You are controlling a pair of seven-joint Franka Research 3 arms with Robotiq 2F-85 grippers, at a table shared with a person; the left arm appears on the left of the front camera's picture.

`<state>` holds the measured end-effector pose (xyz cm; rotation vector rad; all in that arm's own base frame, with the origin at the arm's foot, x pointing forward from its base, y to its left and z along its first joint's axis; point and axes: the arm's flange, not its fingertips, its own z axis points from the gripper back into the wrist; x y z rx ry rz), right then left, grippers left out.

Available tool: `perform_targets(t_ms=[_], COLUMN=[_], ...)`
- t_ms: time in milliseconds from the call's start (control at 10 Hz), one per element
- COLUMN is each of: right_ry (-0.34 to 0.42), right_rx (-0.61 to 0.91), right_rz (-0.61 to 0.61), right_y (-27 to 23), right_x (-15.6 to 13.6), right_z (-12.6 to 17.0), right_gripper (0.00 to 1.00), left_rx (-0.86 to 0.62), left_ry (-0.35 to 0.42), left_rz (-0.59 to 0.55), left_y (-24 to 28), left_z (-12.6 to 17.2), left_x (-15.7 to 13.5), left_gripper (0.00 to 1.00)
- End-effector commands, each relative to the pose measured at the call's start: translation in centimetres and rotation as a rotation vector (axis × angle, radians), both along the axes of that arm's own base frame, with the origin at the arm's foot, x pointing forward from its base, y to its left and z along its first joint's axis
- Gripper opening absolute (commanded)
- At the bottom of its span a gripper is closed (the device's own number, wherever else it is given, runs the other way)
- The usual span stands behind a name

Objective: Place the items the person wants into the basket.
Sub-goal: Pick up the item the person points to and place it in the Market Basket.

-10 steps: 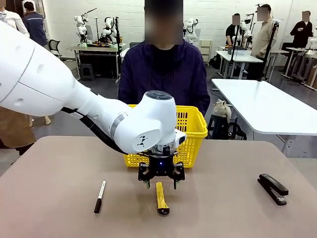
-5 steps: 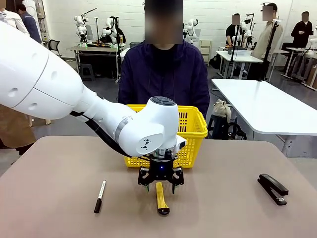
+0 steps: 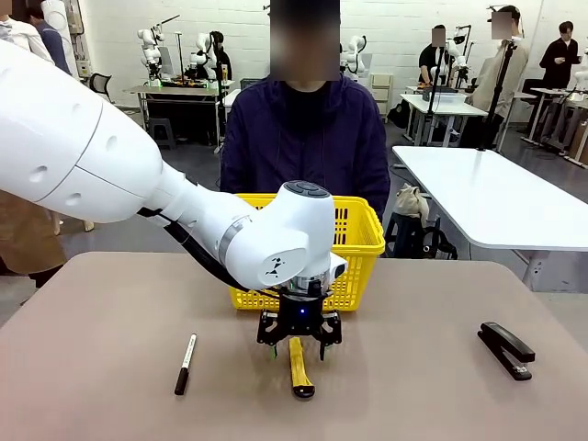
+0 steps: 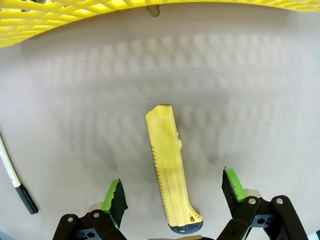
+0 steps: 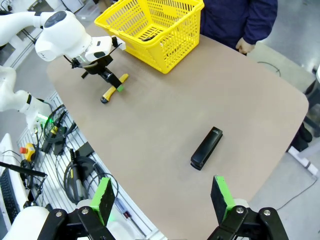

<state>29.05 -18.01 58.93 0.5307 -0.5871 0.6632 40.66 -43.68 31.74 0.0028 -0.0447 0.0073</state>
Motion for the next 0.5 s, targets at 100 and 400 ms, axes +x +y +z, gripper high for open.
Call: perform_targets(t_ms=[100, 400], right_ry=[-0.023, -0.023], right_rx=[0.028, 0.028], right_rz=[0.015, 0.015], right_y=[-0.08, -0.08], right_x=[0.08, 0.08], right_z=[-0.09, -0.09], right_gripper=[1.00, 1.00], left_rx=[0.041, 0.037], left_ry=[-0.012, 0.000], left_rz=[0.035, 0.026], left_y=[-0.71, -0.69], left_z=[-0.54, -0.92], left_x=[0.37, 0.53], left_gripper=[1.00, 1.00])
